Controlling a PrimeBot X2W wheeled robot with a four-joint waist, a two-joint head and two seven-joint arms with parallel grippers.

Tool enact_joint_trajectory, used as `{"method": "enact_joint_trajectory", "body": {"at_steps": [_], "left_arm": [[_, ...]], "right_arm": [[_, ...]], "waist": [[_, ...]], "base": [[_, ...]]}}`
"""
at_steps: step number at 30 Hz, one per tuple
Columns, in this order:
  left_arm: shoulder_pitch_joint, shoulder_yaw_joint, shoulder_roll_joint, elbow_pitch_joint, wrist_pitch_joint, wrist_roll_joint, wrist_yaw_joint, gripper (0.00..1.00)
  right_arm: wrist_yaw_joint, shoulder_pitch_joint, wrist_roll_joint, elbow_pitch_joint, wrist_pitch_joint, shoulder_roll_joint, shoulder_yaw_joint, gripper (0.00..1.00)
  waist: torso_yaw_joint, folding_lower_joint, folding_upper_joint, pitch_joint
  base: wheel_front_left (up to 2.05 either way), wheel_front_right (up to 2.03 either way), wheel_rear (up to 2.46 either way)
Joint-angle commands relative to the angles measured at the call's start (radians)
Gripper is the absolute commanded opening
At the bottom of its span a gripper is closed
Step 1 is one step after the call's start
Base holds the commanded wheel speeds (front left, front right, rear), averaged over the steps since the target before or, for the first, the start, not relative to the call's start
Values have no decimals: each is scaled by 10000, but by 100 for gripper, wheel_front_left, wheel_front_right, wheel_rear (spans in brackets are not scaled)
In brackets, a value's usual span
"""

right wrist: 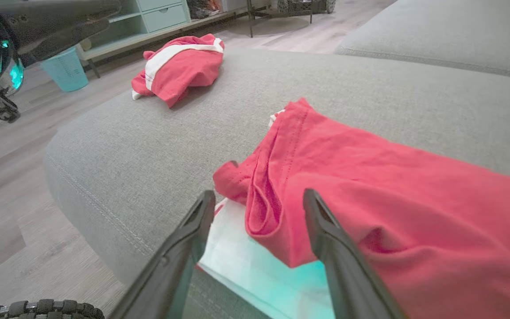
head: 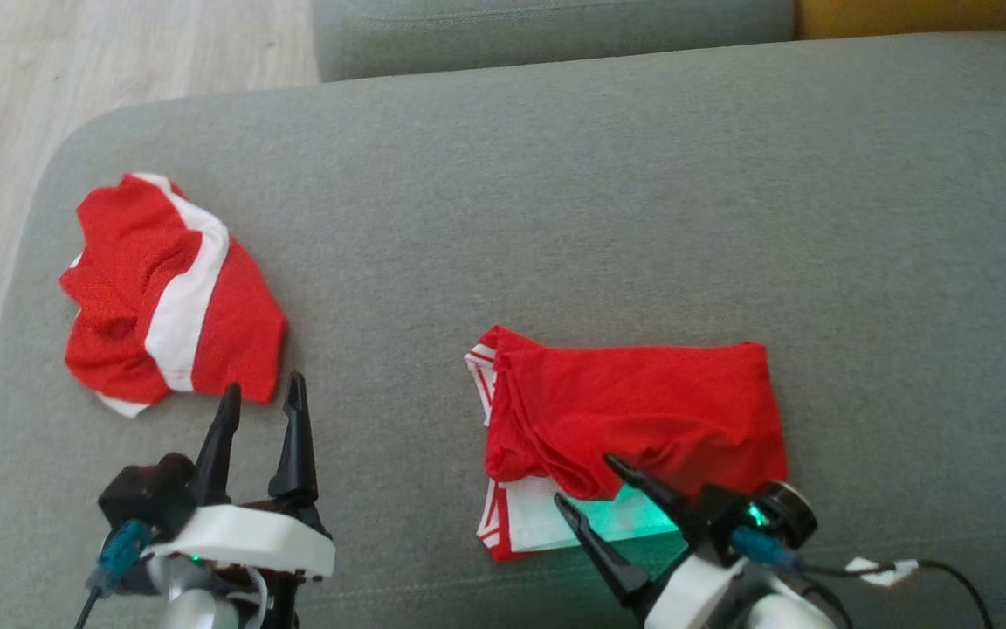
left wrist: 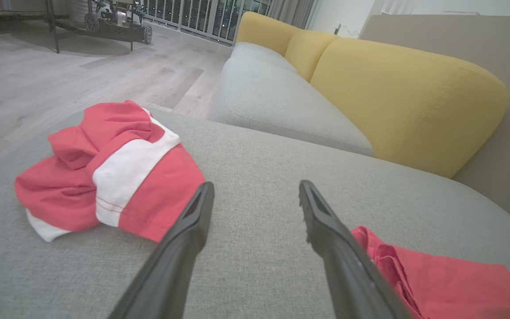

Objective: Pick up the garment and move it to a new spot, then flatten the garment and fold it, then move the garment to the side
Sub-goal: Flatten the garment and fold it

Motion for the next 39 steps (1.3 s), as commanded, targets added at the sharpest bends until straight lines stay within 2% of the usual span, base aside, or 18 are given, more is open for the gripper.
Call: {"method": "enact_joint_trajectory", "body": {"at_steps": [1,11,12,13,14,21,28,29,30,35,39], "left_arm": [[-494,264,51,-272,-122,-5,-7,100],[-771,197,51,-318,-122,-50,-17,100],[-791,212,51,-307,-122,-43,-17,100],[-806,229,51,-299,-122,-38,-16,100],[-819,248,51,-297,-122,-34,-13,100],[-910,286,51,-273,-122,-14,-12,100],[-957,203,51,-197,-122,-47,-12,100],[-970,187,51,-187,-122,-51,-12,100],[-981,172,51,-178,-122,-55,-16,100],[-968,162,51,-156,-122,-56,0,100],[-879,277,51,-172,-122,-36,17,100]], "right_arm": [[-2,-455,30,-137,38,-14,163,100],[-2,-937,-109,958,17,227,106,100],[-2,-966,-113,1055,24,246,96,62],[-2,-990,-94,1135,22,273,87,1],[-2,-1009,-22,1185,19,308,133,0],[-2,-1230,824,965,-80,487,588,0],[-2,-1378,1801,879,365,591,1302,0],[-2,-1407,1876,940,396,599,1381,20],[-2,-1432,1965,1018,408,613,1406,100],[-2,-1571,2079,1273,277,656,1321,100],[-2,-1690,1959,1322,62,602,609,100]], "waist": [[138,0,0,90],[544,0,0,467],[558,0,0,486],[569,0,0,504],[574,0,0,535],[570,0,0,638],[558,0,0,619],[567,0,0,616],[574,0,0,610],[586,0,0,542],[488,0,0,429]], "base": [[0,0,0],[0,0,0],[0,0,0],[0,0,0],[0,0,0],[0,0,0],[0,0,0],[0,0,0],[0,0,0],[0,0,0],[0,0,0]]}}
